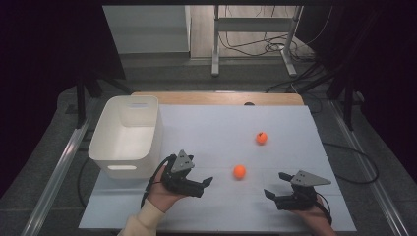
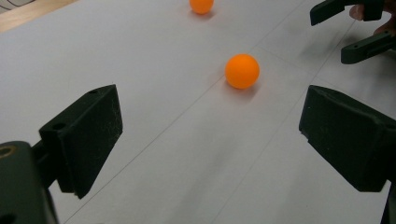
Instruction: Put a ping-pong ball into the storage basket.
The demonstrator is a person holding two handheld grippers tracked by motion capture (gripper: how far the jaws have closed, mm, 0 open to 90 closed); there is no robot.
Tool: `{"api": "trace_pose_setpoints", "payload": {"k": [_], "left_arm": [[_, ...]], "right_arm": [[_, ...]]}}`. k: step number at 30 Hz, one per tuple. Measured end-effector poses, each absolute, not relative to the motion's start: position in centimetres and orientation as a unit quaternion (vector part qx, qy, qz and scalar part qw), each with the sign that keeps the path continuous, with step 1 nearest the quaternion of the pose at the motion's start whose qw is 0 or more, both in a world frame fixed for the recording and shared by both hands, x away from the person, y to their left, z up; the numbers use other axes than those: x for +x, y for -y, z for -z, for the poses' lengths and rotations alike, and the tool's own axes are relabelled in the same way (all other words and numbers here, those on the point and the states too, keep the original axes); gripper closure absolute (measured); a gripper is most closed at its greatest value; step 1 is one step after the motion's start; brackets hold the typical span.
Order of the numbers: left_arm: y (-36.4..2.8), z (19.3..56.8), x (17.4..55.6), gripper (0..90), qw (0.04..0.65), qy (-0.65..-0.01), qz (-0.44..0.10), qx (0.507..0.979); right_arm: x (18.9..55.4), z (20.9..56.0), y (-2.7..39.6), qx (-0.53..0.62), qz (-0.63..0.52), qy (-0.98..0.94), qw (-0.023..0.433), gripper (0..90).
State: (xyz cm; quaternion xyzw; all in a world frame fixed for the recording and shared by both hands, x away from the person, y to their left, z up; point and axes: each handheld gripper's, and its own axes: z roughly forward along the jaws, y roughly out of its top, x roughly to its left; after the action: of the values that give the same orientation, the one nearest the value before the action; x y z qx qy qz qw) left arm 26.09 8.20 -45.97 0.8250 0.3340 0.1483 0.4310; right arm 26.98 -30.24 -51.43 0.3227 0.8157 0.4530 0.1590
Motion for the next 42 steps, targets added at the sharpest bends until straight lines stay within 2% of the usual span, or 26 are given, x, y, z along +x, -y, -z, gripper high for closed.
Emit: {"api": "trace_pose_setpoints", "payload": {"k": [42], "left_arm": [[-3.3,45.4,28.7,7.5,0.439,-0.311,-0.111,0.836]], "right_arm": [[27.0,51.4,30.1,0.318,-0.452,-0.819,0.156,13.7]]}}
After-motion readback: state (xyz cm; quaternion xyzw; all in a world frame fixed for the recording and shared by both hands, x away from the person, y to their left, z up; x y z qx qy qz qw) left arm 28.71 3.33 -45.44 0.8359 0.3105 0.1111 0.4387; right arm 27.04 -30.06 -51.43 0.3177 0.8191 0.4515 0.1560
